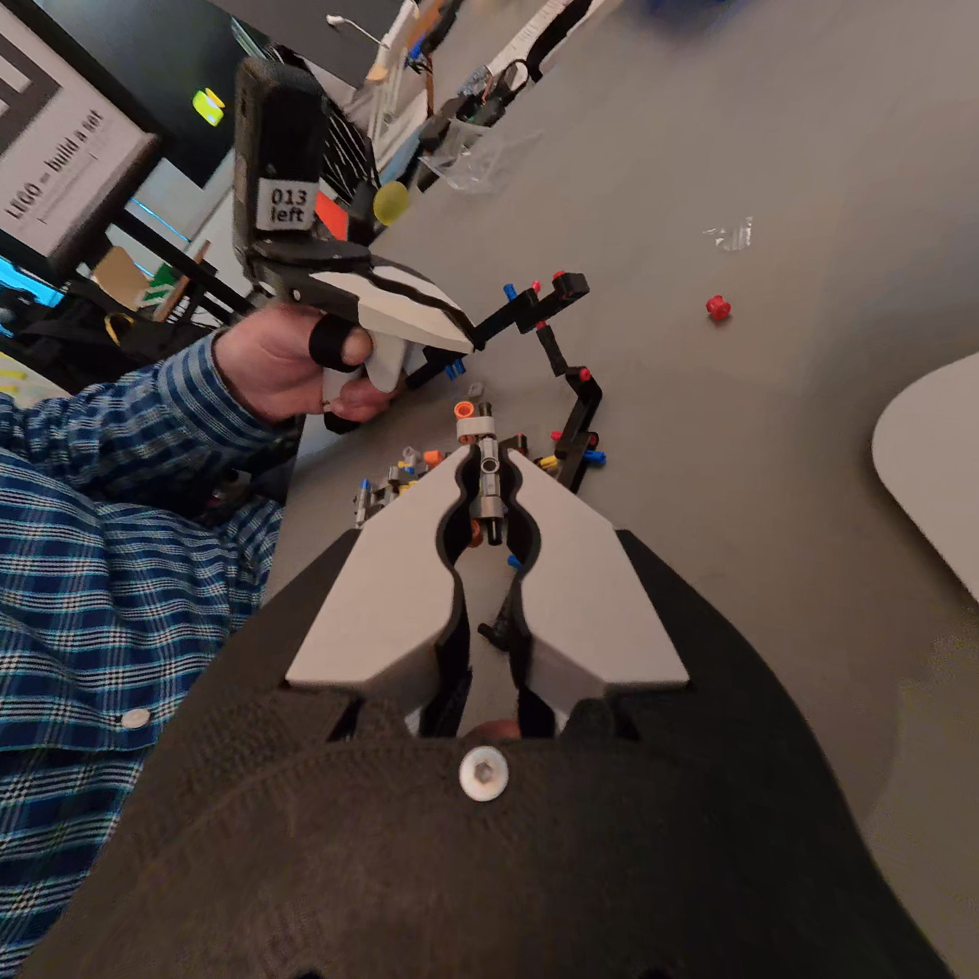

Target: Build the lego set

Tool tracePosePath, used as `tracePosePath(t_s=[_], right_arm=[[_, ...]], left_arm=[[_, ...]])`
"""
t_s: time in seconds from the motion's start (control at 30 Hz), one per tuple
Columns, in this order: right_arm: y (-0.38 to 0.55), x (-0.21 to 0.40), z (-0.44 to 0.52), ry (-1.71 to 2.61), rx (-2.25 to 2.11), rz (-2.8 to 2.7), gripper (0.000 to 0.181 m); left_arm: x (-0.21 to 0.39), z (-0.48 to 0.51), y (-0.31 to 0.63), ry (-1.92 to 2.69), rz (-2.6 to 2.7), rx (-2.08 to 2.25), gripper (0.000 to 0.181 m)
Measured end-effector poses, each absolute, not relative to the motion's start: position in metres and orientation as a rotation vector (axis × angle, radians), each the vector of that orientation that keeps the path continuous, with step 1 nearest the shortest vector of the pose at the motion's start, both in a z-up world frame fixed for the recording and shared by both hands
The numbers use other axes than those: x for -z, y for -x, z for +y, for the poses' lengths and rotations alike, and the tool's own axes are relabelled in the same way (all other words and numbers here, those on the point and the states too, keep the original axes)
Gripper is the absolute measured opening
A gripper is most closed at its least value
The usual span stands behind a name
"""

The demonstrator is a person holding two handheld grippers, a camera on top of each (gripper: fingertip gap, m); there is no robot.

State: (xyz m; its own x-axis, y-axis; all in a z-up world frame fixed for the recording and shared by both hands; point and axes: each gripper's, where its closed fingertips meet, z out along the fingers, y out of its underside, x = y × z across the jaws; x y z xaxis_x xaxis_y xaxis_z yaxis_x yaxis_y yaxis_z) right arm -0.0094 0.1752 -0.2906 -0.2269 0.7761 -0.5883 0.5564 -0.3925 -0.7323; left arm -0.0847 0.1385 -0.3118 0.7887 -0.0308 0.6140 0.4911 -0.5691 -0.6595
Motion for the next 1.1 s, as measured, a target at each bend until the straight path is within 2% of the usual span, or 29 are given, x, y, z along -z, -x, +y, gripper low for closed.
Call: tracePosePath(t_s=[0.13,0.33,0.7,0.97,1.1], right_arm=[[0.008,0.298,0.184,1.838,-1.536,-1.628,0.004],[0.004,0.311,0.200,1.902,-1.380,-1.618,0.004],[0.000,0.330,0.210,1.939,-1.156,-1.671,0.005],[-0.006,0.334,0.215,1.885,-0.978,-1.727,0.027],[-0.015,0.313,0.217,1.785,-0.884,-1.726,0.023]], left_arm=[[0.323,0.140,0.088,2.165,-0.313,0.638,0.009],[0.317,0.140,0.095,2.125,-0.312,0.632,0.033],[0.301,0.107,0.082,2.140,-0.184,0.493,0.037],[0.294,0.076,0.034,2.161,0.010,0.442,0.050],[0.303,0.067,0.012,2.205,0.110,0.387,0.065]])
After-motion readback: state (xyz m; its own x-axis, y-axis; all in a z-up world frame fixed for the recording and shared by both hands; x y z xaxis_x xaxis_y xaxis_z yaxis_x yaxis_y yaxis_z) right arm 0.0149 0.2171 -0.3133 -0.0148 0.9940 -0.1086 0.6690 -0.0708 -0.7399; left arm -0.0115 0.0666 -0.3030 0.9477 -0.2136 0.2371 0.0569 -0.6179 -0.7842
